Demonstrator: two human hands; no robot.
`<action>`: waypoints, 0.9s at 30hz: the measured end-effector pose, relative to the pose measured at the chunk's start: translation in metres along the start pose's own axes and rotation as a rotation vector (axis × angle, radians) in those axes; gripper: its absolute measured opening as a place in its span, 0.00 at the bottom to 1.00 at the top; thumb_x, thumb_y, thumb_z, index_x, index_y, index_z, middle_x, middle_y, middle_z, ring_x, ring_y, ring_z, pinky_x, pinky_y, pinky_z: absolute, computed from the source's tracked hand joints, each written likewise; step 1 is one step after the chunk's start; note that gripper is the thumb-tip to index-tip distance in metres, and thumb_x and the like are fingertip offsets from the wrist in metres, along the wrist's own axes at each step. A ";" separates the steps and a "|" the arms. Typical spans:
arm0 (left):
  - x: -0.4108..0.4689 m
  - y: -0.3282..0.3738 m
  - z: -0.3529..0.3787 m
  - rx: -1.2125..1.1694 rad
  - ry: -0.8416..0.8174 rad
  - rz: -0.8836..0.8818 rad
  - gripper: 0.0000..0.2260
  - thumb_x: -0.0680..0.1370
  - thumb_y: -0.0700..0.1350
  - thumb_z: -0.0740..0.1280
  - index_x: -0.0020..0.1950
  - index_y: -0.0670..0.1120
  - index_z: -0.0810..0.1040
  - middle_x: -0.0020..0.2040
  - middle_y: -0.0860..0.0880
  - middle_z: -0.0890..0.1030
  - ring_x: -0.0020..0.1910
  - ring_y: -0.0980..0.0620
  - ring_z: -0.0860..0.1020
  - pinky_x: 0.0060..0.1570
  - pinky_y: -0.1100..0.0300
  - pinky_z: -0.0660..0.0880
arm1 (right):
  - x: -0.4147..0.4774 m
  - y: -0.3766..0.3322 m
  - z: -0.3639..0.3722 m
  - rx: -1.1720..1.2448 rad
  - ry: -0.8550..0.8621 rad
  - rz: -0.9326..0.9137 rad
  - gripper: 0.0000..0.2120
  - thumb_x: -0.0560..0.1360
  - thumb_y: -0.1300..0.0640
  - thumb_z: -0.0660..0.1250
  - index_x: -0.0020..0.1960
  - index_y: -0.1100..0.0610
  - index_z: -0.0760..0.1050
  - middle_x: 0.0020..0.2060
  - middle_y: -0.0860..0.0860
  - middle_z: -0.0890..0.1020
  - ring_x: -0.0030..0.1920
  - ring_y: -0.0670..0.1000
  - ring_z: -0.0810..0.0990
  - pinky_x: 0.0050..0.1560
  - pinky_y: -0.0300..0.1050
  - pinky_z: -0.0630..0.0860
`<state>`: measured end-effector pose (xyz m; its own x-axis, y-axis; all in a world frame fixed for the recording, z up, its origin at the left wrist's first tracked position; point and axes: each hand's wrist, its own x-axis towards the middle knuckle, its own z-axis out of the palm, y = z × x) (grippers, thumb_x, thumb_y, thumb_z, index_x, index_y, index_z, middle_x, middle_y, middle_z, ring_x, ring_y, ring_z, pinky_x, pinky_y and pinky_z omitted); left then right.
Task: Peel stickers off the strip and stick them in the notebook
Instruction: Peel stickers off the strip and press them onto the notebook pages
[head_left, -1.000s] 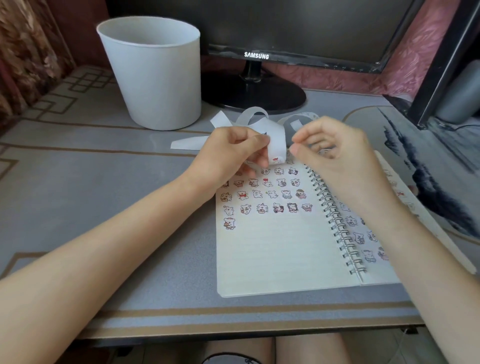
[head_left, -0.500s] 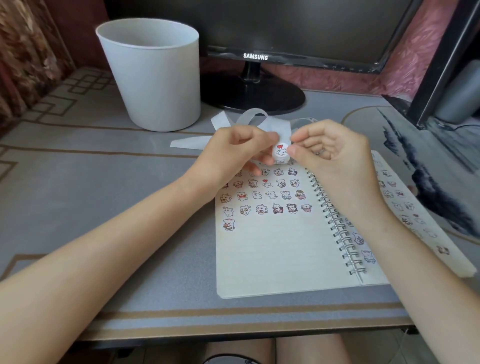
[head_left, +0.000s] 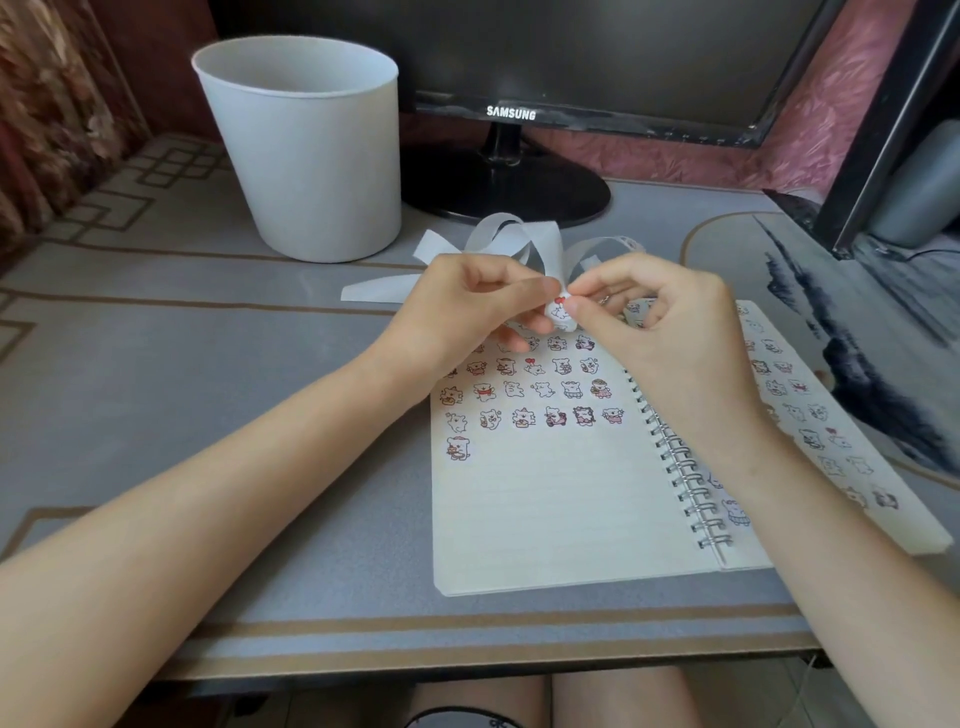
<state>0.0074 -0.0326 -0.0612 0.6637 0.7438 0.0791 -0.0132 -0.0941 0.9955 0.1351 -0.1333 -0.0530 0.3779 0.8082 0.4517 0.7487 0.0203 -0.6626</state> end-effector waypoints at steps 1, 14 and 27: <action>0.000 0.000 0.000 -0.003 0.001 -0.004 0.07 0.76 0.39 0.69 0.47 0.35 0.81 0.36 0.47 0.81 0.34 0.58 0.81 0.32 0.68 0.76 | 0.000 0.000 0.000 -0.012 0.003 -0.005 0.02 0.71 0.58 0.73 0.44 0.53 0.82 0.35 0.42 0.81 0.29 0.36 0.73 0.31 0.26 0.64; 0.002 -0.001 -0.001 -0.061 0.004 -0.112 0.07 0.76 0.41 0.68 0.46 0.36 0.80 0.38 0.46 0.81 0.34 0.56 0.81 0.31 0.67 0.76 | -0.003 -0.004 0.000 -0.154 -0.027 -0.153 0.01 0.74 0.58 0.68 0.44 0.53 0.77 0.43 0.43 0.76 0.46 0.47 0.74 0.52 0.36 0.68; 0.001 -0.004 -0.001 -0.024 0.018 -0.119 0.07 0.76 0.41 0.69 0.39 0.40 0.78 0.33 0.49 0.79 0.34 0.55 0.81 0.29 0.67 0.75 | -0.027 -0.029 0.001 0.346 -0.505 0.357 0.03 0.69 0.61 0.74 0.40 0.60 0.81 0.37 0.59 0.84 0.35 0.46 0.76 0.36 0.34 0.73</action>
<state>0.0080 -0.0308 -0.0647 0.6482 0.7604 -0.0389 0.0471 0.0109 0.9988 0.1024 -0.1549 -0.0463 0.2064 0.9727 -0.1057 0.3779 -0.1789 -0.9084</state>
